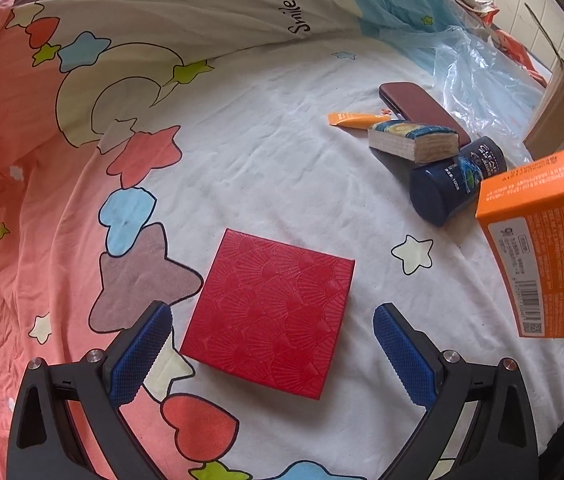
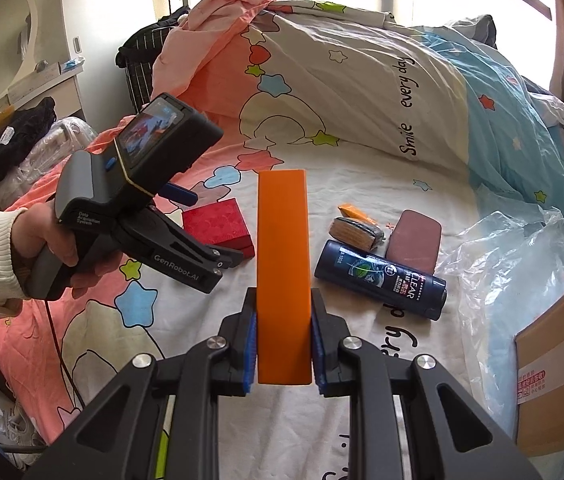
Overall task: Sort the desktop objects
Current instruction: 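Carry the orange box up with the right tool while the left tool grasps the red box, then carry the orange box and red box with both tools over the cardboard box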
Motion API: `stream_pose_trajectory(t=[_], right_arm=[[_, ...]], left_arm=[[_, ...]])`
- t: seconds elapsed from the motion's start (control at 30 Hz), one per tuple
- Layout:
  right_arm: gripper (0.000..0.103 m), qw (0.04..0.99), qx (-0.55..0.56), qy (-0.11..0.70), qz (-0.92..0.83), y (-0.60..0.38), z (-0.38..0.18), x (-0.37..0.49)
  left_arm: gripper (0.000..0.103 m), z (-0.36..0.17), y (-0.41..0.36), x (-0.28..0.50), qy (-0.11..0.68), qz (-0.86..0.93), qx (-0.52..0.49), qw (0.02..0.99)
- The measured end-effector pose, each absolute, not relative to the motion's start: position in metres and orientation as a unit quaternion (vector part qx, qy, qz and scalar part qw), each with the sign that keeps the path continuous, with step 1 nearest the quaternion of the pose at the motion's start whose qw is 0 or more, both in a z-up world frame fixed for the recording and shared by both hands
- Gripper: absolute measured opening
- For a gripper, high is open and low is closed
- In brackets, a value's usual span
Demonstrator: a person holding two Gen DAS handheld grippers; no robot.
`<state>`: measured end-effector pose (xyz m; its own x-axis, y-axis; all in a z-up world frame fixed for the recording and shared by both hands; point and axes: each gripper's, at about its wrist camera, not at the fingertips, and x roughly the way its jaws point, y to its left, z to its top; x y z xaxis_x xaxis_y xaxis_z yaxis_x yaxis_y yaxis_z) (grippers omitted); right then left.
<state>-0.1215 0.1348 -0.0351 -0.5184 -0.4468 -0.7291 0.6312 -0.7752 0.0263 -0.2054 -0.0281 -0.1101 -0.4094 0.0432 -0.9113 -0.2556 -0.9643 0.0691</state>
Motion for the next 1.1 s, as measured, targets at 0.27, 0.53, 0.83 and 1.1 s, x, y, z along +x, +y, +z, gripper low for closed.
stream_pose_trajectory(t=[0.27,0.53,0.83,1.1], right_arm=[[0.021,0.315,0.390,0.128,-0.856,0.132,-0.039,-0.122],[0.021,0.306,0.389,0.137,-0.858,0.129,-0.037,-0.121],[0.021,0.290,0.385,0.135,-0.866,0.136,-0.026,-0.116],[0.021,0.267,0.374,0.141,-0.877,0.152,-0.006,-0.108]], left_arm=[[0.081,-0.119,-0.033,-0.212,0.087,0.827,-0.551,0.075],[0.078,-0.114,-0.029,-0.203,0.098,0.821,-0.557,0.077],[0.075,-0.095,-0.012,-0.192,0.110,0.822,-0.551,0.095],[0.074,-0.073,0.008,-0.184,0.114,0.826,-0.540,0.115]])
